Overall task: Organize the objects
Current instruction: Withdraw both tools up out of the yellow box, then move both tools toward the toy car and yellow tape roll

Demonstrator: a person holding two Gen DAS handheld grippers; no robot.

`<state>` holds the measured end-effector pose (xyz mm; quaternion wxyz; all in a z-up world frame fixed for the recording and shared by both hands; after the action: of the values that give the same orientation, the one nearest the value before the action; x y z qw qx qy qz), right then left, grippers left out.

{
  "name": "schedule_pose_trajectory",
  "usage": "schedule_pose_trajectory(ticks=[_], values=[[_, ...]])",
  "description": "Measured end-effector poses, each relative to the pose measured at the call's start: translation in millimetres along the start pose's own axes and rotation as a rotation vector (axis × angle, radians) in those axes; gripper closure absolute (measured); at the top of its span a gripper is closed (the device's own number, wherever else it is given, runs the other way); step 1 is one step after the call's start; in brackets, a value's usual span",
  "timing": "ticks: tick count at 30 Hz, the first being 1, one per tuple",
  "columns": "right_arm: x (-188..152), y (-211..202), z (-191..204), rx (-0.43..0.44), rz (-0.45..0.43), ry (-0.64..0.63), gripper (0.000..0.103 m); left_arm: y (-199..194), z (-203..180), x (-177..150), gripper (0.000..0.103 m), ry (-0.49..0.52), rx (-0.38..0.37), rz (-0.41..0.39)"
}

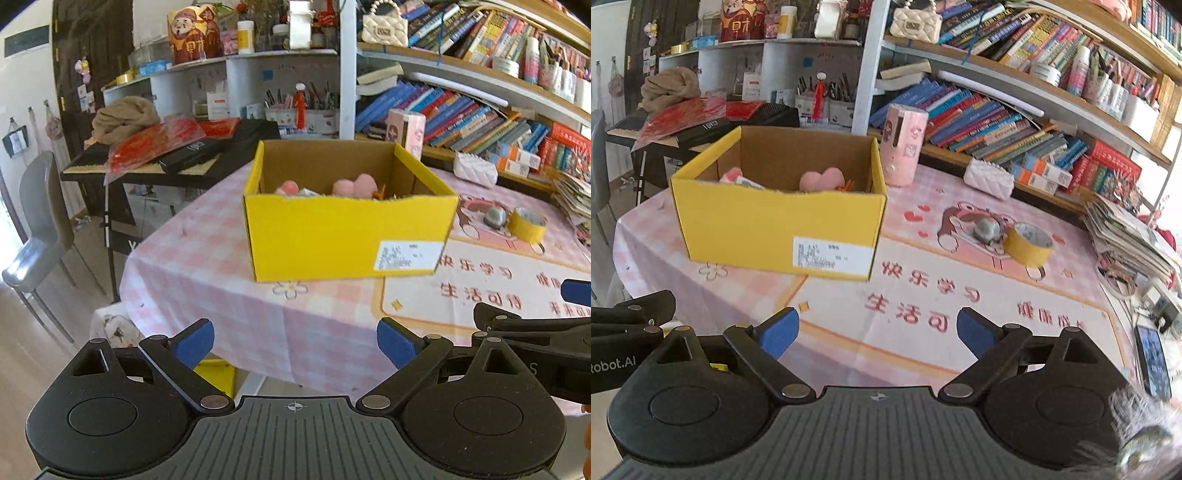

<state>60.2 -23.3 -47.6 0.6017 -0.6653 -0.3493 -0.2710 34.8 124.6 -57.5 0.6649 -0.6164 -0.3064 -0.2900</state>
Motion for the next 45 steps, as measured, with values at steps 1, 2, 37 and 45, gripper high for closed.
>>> schedule_pose_trajectory(ticks=[1, 2, 37, 45], values=[[-3, 0, -1, -0.004, 0.008, 0.003, 0.010, 0, -2, -2, 0.006, 0.003, -0.005, 0.006], [-7, 0, -2, -0.008, 0.017, 0.007, 0.010, 0, -3, -4, 0.006, 0.007, -0.011, 0.012], [-45, -9, -113, -0.247, 0.111, 0.195, 0.006, 21, -116, 6, 0.006, 0.188, -0.264, 0.035], [-42, 11, -143, -0.270, 0.134, 0.240, 0.006, 38, -149, 18, 0.006, 0.229, -0.286, 0.043]])
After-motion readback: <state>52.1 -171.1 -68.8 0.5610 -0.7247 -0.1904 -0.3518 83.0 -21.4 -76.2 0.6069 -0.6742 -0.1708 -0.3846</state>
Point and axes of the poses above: each gripper's, at about its wrist camera, not at the fingertips, and y roughly the way its jaws point, z to its left, x to its top, the point moved 7 cm from there along y, roughly the way its jaws point, and after that the axes turned 2 degrees about y, right-handed, at the moved point
